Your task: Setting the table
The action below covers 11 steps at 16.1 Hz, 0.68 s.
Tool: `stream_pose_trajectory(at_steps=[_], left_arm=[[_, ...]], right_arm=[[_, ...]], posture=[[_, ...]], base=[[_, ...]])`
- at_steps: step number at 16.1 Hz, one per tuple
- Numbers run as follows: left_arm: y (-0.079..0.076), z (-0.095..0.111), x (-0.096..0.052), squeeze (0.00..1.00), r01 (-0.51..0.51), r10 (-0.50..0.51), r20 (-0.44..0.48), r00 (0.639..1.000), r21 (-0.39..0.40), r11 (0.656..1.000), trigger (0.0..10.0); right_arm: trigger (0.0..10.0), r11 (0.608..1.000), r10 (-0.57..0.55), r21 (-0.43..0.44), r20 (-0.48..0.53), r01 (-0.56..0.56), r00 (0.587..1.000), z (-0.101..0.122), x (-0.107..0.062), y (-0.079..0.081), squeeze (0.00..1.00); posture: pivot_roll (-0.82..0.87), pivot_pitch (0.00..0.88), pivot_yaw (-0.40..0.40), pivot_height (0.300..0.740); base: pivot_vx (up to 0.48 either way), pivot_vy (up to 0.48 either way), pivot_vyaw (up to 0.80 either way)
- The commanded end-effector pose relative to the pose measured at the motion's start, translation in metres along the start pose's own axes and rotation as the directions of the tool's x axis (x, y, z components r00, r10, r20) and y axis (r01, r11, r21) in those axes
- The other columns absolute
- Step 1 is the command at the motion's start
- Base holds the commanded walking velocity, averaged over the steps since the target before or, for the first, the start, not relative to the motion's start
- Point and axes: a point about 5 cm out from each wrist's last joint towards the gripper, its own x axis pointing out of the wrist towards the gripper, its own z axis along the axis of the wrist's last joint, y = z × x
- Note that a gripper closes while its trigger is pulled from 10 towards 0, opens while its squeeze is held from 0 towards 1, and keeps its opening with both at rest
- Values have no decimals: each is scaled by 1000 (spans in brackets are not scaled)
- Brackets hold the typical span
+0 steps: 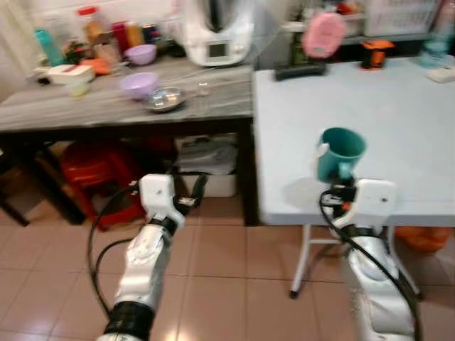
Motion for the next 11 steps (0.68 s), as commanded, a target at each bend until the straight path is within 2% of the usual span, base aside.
stream_pose_trajectory(at_steps=[1,11], left_arm=[[2,2,1,0,-6,6,7,1000,7,1000,10000],[2,0,0,0,-3,3,3,1000,16,1000,10000]], right_arm=[[10000,1000,16,-5,26,-16,1000,6,2,2,0],[10000,1000,29,-11,25,-29,999,5,2,3,0]], posture=[[-161,0,119,740],[-157,0,116,740]], base=[[0,405,0],[0,408,0]])
